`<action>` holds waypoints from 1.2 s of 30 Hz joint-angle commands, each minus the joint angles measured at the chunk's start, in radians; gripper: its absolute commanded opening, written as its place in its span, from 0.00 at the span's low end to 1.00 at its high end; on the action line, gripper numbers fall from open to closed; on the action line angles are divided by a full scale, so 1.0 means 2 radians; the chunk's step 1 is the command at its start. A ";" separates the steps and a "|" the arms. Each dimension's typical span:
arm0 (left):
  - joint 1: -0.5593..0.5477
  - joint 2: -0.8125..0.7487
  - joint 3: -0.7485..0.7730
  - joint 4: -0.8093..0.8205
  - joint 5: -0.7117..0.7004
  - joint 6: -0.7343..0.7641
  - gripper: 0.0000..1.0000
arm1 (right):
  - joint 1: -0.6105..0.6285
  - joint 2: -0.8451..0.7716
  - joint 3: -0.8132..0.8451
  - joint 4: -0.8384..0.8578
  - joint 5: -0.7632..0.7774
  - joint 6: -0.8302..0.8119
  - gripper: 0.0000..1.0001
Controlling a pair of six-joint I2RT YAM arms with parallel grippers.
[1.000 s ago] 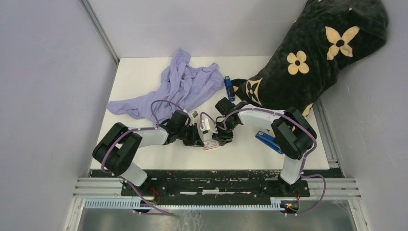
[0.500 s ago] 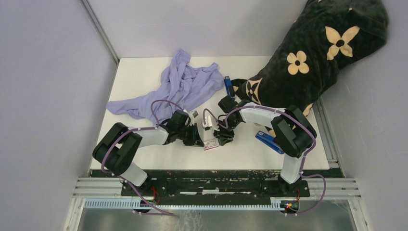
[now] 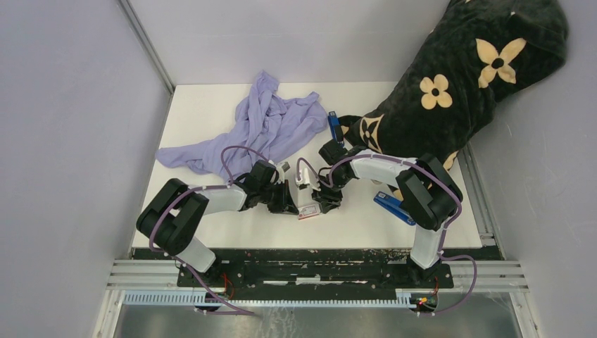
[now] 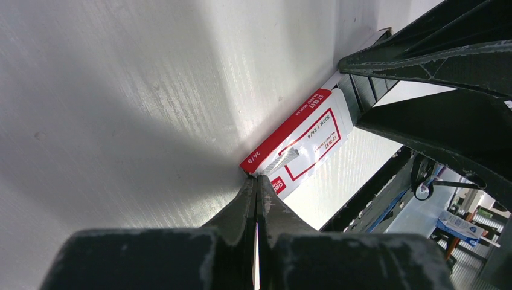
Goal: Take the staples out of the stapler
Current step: Close the staple box at the center of the board.
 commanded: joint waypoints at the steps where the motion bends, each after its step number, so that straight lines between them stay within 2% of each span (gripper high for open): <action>1: -0.005 0.024 -0.007 -0.041 -0.021 0.035 0.03 | 0.018 0.011 0.010 0.058 -0.012 0.019 0.12; 12: -0.005 0.023 -0.007 -0.042 -0.023 0.036 0.03 | 0.028 0.002 -0.011 0.101 0.030 0.036 0.13; 23: -0.005 0.017 -0.005 -0.061 -0.039 0.043 0.03 | 0.000 -0.004 -0.012 0.085 -0.033 0.040 0.12; 36: -0.005 0.016 0.000 -0.053 -0.024 0.039 0.04 | 0.010 -0.009 -0.032 0.108 -0.048 0.039 0.12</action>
